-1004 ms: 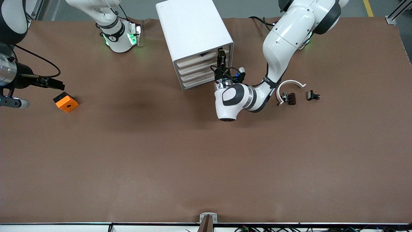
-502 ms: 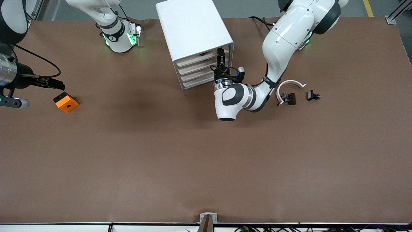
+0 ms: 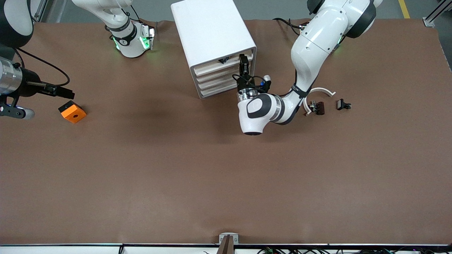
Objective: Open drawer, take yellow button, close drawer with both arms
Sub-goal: 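Pull the drawer open with the left gripper while the right gripper approaches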
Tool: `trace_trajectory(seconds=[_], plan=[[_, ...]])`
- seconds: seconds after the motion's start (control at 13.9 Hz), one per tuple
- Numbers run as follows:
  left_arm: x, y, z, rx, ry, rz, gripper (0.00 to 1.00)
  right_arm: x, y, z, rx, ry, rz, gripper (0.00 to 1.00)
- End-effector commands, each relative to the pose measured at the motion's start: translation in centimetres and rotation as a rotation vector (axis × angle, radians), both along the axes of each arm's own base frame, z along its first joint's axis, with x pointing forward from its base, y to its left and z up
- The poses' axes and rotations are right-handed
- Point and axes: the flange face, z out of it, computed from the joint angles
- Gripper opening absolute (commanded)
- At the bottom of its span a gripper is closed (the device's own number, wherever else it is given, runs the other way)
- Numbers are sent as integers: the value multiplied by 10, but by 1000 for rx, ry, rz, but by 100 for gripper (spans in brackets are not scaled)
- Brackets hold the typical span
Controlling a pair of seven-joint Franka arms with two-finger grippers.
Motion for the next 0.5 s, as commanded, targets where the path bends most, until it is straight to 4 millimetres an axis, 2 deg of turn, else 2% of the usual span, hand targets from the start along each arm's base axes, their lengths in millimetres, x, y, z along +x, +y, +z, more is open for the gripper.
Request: trace_trajectory(seconds=[0.0,0.29,0.43], plan=[[35,23,16,-29,-27,78,0,-1,15,5,-1,2,-37,100],[71,58,16,-20,-52,158,0,-1,41,7,-24,-3,-74,100],[86,73,20,-26,-63,192,1,-3,72,7,-32,-8,-115,100]])
